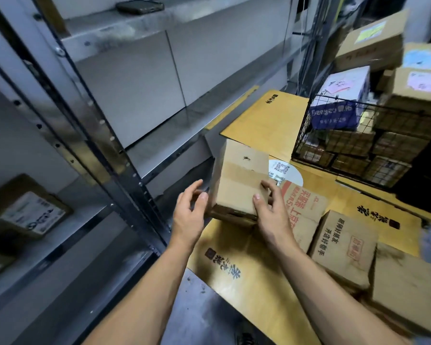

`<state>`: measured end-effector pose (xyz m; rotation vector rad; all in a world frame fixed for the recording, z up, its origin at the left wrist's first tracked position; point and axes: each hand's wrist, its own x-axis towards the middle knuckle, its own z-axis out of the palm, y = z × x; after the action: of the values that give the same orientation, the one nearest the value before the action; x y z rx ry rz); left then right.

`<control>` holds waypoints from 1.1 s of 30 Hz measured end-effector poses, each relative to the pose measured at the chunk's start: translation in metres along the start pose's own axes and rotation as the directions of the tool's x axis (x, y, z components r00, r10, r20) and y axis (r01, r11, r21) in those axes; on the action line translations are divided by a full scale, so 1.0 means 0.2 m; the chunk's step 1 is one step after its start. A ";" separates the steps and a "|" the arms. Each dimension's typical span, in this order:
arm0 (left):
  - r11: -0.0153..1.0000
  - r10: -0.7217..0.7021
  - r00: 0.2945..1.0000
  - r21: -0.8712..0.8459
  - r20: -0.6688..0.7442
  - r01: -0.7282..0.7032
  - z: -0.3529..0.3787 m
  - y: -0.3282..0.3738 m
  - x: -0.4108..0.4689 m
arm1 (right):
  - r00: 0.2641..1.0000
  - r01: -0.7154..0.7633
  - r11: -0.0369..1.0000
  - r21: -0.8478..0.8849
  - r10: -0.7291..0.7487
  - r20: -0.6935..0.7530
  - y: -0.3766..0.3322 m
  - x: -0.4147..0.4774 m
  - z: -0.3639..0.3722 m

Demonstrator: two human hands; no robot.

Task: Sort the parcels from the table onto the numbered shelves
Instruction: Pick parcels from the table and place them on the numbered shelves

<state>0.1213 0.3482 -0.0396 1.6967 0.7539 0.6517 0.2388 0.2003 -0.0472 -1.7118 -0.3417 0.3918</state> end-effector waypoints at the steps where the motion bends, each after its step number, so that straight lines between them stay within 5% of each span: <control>1: 0.999 -0.034 0.999 -0.017 0.001 0.034 -0.04 -0.01 -0.04 | 1.000 0.010 1.000 0.023 -0.010 0.006 -0.02 -0.06 0.01; 10: 0.897 -0.177 0.969 -0.377 0.174 0.232 -0.34 -0.08 -0.55 | 0.997 -0.012 0.988 0.152 0.000 0.082 0.01 -0.68 0.18; 14: 0.916 -0.101 0.986 -0.374 0.130 0.143 -0.44 -0.08 -0.80 | 0.996 0.017 0.994 -0.107 -0.007 0.093 0.08 -0.92 0.16; 18: 0.985 0.022 0.995 -0.172 0.102 -0.004 -0.52 -0.07 -0.95 | 0.996 0.084 0.953 -0.292 -0.068 0.066 0.02 -1.07 0.11; 23: 0.990 0.133 0.986 0.026 0.101 -0.137 -0.52 -0.04 -1.09 | 0.990 0.012 0.999 -0.033 -0.008 0.138 -0.06 -1.19 0.12; 27: 0.974 0.221 0.970 -0.075 0.106 -0.214 -0.54 0.02 -1.16 | 0.999 0.044 0.999 0.015 -0.044 0.032 -0.09 -1.22 0.11; 33: 0.978 0.159 0.985 -0.125 -0.067 -0.167 -0.57 0.10 -1.20 | 0.988 -0.028 0.930 0.367 -0.030 0.151 -0.11 -1.26 0.05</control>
<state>-0.1164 0.2320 -0.0041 1.6360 0.6022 0.8485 0.0086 0.1027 -0.0092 -1.3161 -0.3569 0.5537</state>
